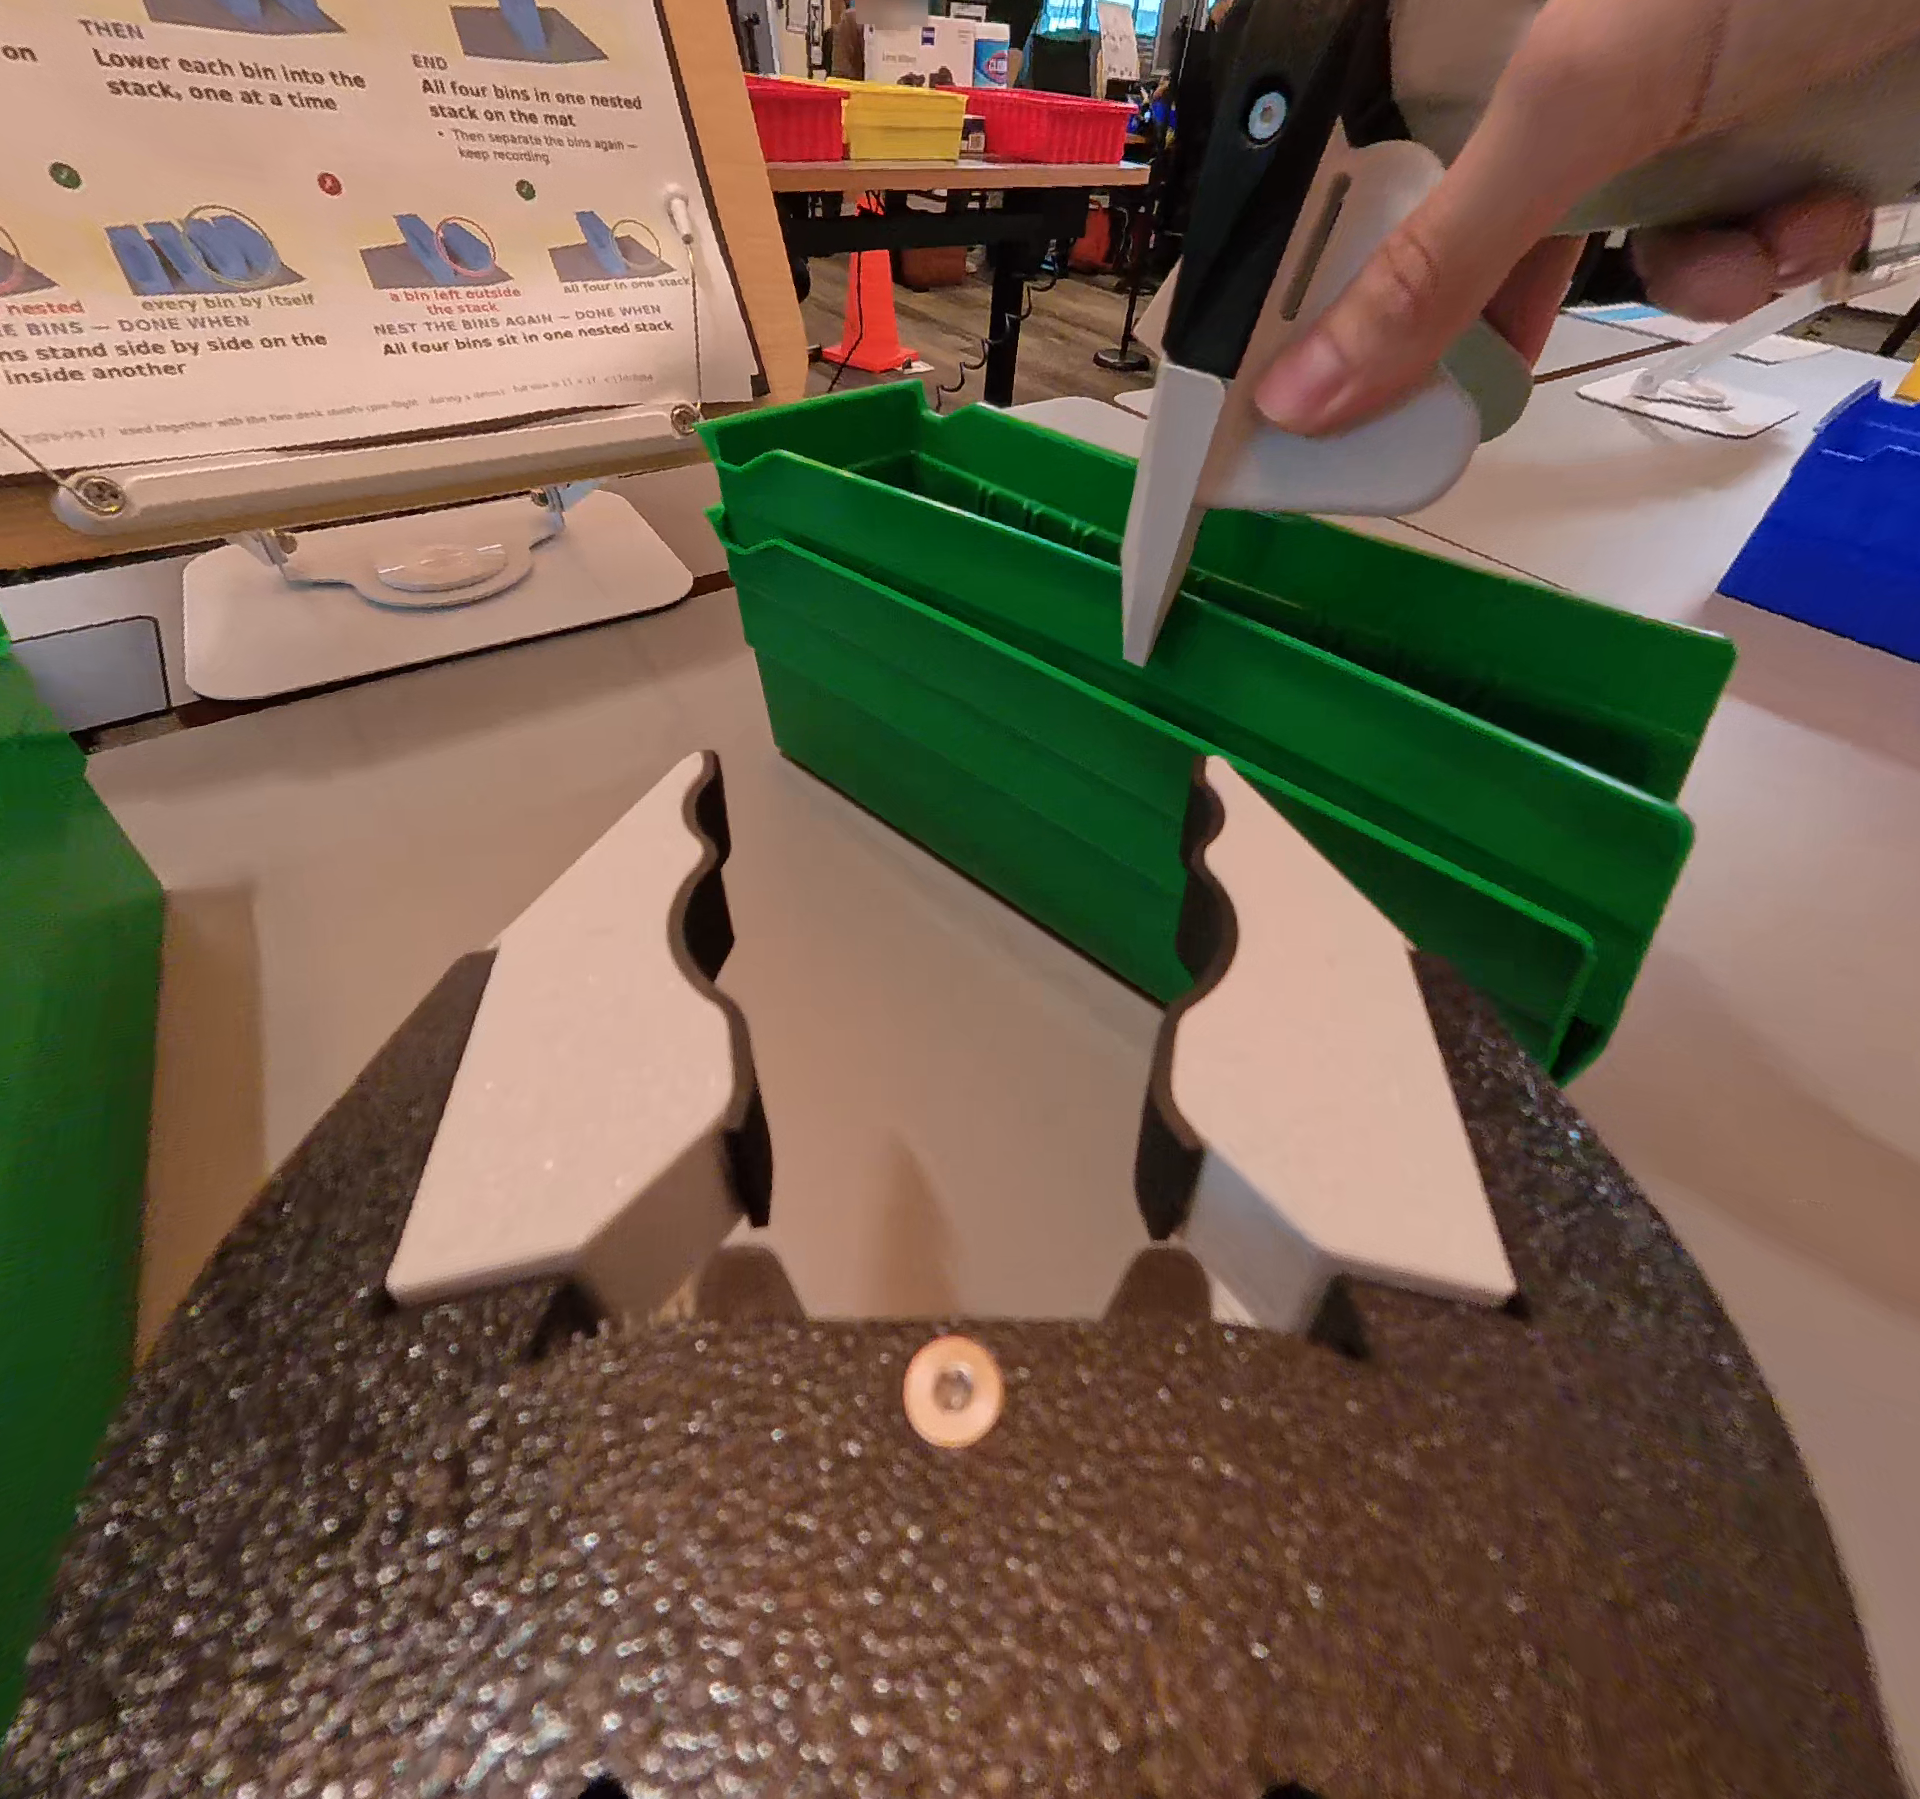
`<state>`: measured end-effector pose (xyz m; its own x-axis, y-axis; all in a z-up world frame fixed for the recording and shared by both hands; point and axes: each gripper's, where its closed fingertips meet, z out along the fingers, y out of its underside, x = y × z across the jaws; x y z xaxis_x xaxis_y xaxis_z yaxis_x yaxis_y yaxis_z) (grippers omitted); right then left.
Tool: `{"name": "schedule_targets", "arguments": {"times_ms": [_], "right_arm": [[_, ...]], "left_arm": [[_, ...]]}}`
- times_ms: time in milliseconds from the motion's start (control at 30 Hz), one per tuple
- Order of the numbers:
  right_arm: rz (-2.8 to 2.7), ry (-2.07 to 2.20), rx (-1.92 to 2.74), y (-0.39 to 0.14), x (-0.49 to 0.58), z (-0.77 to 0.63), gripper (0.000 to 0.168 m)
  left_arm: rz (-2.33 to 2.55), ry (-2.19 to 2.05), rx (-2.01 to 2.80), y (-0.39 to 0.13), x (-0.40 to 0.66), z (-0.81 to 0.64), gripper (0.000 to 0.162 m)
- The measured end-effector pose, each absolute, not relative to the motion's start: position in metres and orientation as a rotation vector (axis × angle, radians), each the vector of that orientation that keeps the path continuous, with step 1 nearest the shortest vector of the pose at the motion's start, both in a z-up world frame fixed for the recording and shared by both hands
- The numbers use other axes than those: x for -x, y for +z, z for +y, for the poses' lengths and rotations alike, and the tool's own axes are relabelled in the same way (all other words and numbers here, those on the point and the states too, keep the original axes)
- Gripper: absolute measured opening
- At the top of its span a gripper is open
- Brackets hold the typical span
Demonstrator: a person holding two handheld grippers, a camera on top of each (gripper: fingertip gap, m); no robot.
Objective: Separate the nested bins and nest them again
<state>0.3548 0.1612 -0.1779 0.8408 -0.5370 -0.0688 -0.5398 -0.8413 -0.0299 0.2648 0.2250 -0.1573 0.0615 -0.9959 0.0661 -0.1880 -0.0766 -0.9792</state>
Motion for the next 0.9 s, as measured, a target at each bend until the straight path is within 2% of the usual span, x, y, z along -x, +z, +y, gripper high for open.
{"name": "schedule_targets", "arguments": {"times_ms": [900], "right_arm": [[0.944,0.204,2.941,-0.141,-0.349,0.164,0.089]], "left_arm": [[1.256,-1.143,1.424,-0.155,-0.264,0.228,0.085]]}}
